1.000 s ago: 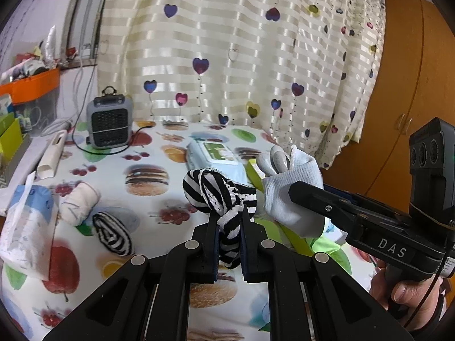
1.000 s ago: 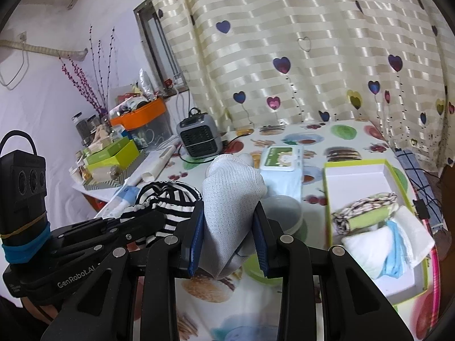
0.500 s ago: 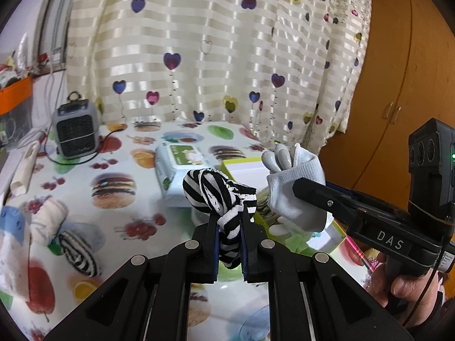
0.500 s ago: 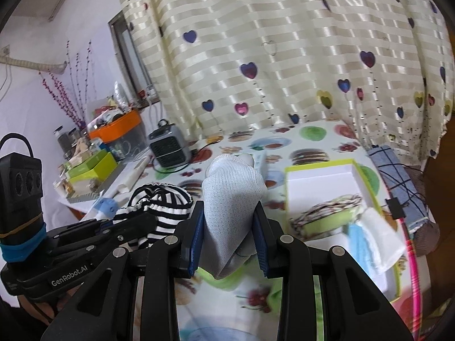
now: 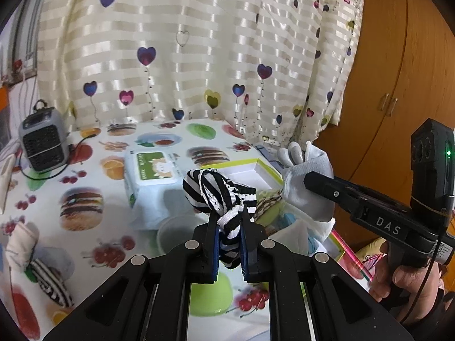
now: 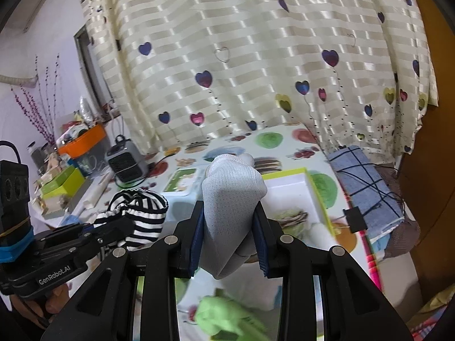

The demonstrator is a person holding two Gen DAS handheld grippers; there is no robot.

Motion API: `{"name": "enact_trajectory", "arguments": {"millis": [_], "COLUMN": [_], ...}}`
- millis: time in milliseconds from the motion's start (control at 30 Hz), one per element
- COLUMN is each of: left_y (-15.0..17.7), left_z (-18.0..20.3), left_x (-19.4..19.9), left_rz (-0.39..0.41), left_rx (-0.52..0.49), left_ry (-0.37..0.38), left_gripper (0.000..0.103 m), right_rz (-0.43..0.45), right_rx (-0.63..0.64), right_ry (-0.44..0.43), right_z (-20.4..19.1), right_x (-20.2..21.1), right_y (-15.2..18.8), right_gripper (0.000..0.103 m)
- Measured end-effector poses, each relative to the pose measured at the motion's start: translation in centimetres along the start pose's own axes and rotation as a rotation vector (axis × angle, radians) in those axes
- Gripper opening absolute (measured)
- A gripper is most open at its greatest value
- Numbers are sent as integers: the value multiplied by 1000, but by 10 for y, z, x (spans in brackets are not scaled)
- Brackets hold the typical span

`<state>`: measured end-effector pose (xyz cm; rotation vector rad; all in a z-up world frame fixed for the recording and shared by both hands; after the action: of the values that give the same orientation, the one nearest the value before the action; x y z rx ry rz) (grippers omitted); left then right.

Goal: Organize soft objects
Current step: 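Carry the striped roll and white glove over the yellow box with both grippers, then open the left gripper to drop the striped roll into the box while the right lowers the glove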

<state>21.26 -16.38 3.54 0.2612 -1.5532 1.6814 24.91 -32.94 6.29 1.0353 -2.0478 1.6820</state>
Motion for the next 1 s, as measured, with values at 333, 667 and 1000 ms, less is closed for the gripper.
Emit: {"name": "enact_trajectory", "arguments": {"millis": [333, 667, 1000], "left_y": [-14, -25, -25], "left_z": [9, 20, 24], "left_x": [-44, -88, -124], "left_rz": [-46, -107, -178], "left_rx": [-7, -14, -3], "left_ry": [6, 14, 9], "left_gripper": [11, 11, 11], "right_rz": [-35, -96, -165], "right_rx": [-36, -68, -82], "right_ry": [21, 27, 31], "right_z": [35, 61, 74], "right_x": [-29, -59, -91], "right_y": [-8, -10, -9], "right_gripper": [33, 33, 35]}}
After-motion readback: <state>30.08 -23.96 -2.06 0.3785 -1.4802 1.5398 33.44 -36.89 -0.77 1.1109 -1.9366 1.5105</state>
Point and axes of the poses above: each gripper's, at about its wrist camera, not at the fingertips, and x roughly against the way its jaws point, z to its right, y to its underside, the point moved 7 cm from there along -x, roughly the way its jaws point, and after that the axes turned 5 degrees about -z, right-handed, at the moved point
